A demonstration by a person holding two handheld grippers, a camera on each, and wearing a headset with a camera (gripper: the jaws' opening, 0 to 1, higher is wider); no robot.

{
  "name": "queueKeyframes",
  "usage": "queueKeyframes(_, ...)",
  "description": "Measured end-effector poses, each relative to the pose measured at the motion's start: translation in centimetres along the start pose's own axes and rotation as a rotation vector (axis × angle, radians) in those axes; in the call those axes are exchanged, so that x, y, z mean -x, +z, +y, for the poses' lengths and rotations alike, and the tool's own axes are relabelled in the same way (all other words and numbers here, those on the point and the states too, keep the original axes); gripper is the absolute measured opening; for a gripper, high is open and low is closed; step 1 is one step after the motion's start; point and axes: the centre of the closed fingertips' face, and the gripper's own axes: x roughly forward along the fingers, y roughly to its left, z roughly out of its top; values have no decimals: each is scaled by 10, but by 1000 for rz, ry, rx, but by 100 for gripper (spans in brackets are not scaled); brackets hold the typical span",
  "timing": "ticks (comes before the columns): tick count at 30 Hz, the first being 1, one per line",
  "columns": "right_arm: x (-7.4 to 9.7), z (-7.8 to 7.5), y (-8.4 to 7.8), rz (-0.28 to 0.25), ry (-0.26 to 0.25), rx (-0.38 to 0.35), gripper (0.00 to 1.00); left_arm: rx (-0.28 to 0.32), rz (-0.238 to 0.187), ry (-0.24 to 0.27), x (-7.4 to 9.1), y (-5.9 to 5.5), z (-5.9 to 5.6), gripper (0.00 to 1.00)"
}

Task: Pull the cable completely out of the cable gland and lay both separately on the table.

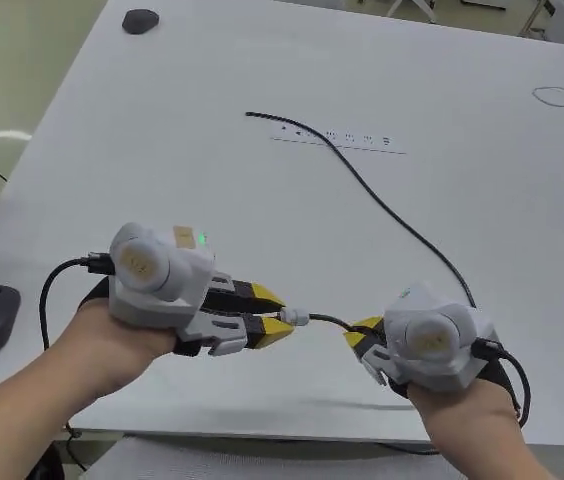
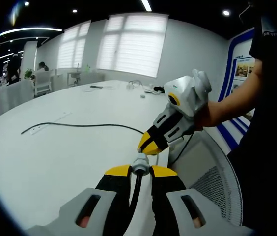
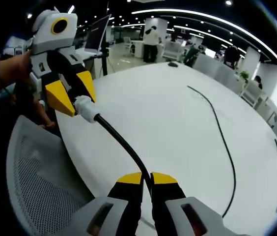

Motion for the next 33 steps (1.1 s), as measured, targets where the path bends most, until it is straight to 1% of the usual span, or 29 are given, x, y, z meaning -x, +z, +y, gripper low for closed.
queueKeyframes(1,0,-3,-1,-3,-13,-15,0,-1,-2,-1,0,1,0,15)
queueKeyframes(2,-1,-4,-2,-4,-13,-8,0,1,-4,-1,-2,2,-1,15)
queueKeyframes(4,-4,-4,-7,11,-17,-29,0,-4,-4,-4,-3,3,-2,15)
queueKeyframes(7,-8,-2,-15,25,-6,-65,0,-2,-2,-4,-7,3,-4,15)
queueKeyframes(10,-8,0,-18,36,0,-68,0,-1,7,-4,-9,0,-5,15)
queueKeyframes(15,-4,0,-19,30,2,-41,1,9,11,2,-9,-1,-3,15)
queueKeyframes(18,0,-1,-17,17,3,-26,1,11,6,10,-7,1,-2,15)
queueKeyframes(20,2,-1,-14,9,-1,9,2,11,5,17,-6,0,1,15)
queueKeyframes(25,7,0,-10,8,-4,61,2,16,-3,24,-4,2,3,15)
queueKeyframes(28,9,1,-7,-2,4,93,6,22,1,27,-4,1,3,15)
queueKeyframes(30,12,3,-2,-21,8,115,11,21,10,33,-5,-1,4,15)
queueKeyframes(32,16,4,4,-29,8,127,13,26,8,31,-4,0,4,15)
queueKeyframes(33,18,6,9,-43,18,130,14,27,6,32,-4,0,4,15)
